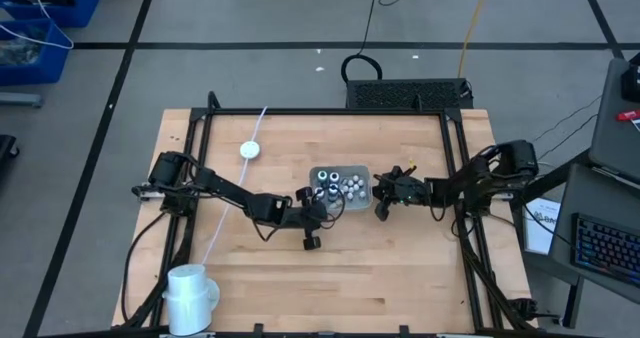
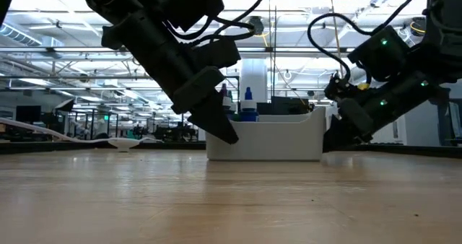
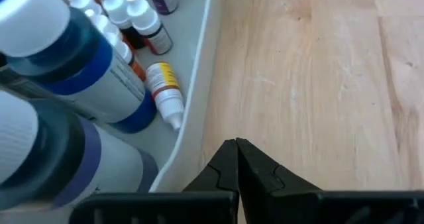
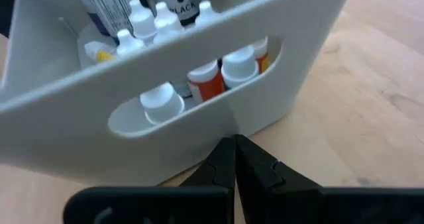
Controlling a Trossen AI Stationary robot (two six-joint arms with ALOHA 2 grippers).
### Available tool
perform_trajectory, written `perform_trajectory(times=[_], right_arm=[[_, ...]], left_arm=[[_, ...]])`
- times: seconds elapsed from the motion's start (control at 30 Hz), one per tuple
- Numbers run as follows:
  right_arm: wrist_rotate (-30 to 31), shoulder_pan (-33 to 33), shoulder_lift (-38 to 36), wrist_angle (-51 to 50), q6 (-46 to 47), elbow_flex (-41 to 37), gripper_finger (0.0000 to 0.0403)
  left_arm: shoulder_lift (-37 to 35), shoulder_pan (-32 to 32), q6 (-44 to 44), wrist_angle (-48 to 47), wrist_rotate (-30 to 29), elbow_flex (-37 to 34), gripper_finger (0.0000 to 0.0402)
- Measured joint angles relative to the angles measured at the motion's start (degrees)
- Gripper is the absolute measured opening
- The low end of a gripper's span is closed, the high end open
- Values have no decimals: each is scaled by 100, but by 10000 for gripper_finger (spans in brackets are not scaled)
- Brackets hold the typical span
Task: Pick & Place food coloring
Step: Adjust the gray container
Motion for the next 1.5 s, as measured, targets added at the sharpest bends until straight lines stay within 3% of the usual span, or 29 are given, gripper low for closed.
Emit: perform_trajectory(times=[0.23, 0.47, 0.7, 0.9, 0.97, 1.07, 1.2, 1.3, 1.5], right_arm=[[-86, -123, 64, 20, -39, 9, 0], [-852, -121, -384, -209, -239, 5, 0], [-936, -110, -1256, -109, -651, -328, 0], [-922, -107, -2415, 433, -1209, -1120, 0], [-912, -110, -2794, 793, -1300, -1373, 0], [-929, -110, -3294, 413, -1396, -1352, 0], [-1111, -108, -3471, 298, -1162, -1324, 0], [-1395, 71, -3435, -291, -1061, -1055, 0], [-1138, 1230, -2956, -1119, -1054, 45, 0]], left_arm=[[1, 65, 108, -109, 113, 0, 3], [-414, -299, 710, -492, 239, 60, 4], [-1834, -675, 999, -1601, 124, 111, 10], [-3621, -754, 1447, -2333, -568, -22, 7], [-4295, -672, 1783, -2209, -521, -294, 5], [-5320, -417, 2084, -1706, -223, -1086, 4], [-6303, 37, 1400, -571, -130, -2360, 3], [-6476, 219, 879, -94, 22, -3117, 3], [-6011, 352, 243, 748, -321, -3878, 2]])
